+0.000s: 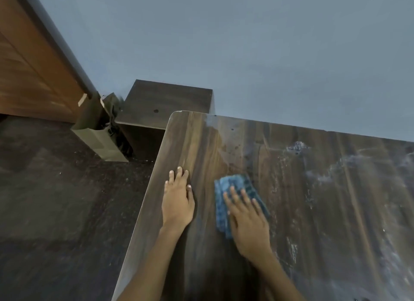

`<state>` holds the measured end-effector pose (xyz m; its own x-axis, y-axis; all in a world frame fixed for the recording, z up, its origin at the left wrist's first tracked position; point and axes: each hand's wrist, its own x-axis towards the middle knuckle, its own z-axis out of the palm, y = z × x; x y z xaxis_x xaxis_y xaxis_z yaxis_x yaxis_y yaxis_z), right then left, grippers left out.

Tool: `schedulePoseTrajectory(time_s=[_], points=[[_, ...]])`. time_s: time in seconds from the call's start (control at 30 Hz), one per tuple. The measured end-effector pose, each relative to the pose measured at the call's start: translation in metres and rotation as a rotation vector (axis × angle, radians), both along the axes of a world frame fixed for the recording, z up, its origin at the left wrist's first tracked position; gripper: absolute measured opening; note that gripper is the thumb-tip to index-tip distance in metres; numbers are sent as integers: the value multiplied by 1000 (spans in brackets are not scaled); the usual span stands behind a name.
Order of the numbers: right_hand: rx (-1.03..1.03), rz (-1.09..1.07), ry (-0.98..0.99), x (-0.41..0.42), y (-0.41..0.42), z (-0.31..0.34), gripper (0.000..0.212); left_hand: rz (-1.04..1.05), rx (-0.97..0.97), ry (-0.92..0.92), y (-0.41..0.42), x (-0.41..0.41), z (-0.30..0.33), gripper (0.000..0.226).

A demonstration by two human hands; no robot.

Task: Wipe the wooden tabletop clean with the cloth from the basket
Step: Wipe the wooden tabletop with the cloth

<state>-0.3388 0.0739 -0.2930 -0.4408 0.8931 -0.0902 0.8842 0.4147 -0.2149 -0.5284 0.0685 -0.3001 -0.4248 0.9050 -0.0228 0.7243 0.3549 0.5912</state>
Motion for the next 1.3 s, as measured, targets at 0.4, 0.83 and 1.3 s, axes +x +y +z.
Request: schedulePoseTrajectory(time_s=[0.4,0.83,1.3], points=[[72,177,6,-56,89,-2,51,-73,-27,236,56,-3,-12,49],[59,120,-23,-140,186,4,65,-13,36,272,56,0,-20,52],[36,-30,-25,-114,216,6,66,12,30,268,56,3,-19,51]])
